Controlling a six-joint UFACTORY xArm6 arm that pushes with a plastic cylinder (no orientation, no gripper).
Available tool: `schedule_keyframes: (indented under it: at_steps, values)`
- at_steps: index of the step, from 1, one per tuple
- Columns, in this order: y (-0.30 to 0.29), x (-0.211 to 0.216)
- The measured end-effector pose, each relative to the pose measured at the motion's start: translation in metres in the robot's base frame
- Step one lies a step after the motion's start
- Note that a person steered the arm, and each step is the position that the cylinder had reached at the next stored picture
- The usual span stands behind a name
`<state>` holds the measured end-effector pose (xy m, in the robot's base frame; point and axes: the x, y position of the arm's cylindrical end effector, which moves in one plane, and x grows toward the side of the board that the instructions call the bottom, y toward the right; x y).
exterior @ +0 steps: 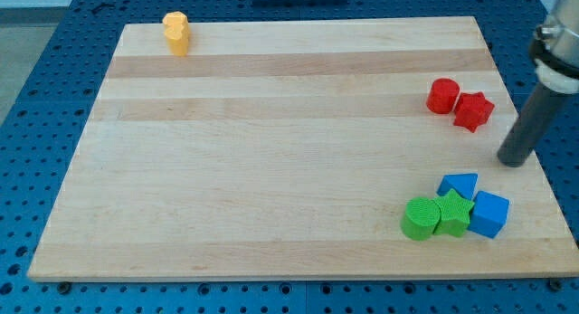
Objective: Push the red star towards the blue triangle
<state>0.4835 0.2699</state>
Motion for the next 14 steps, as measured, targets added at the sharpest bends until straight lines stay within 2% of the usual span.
schedule_keyframes:
  at_steps: [1, 2, 4, 5, 7, 8, 9, 10, 11, 12, 14]
  values:
    - [0.023, -0.017]
    - [0.015, -0.026]
    - [-0.024, -0.087]
    - [-0.040, -0.096]
    - [0.041, -0.100]
    - [0.028, -0.119]
    - [-0.021, -0.125]
    - [-0.066, -0.114]
    - [-0.087, -0.070]
    - [-0.093, -0.049]
    - [-0.099, -0.042]
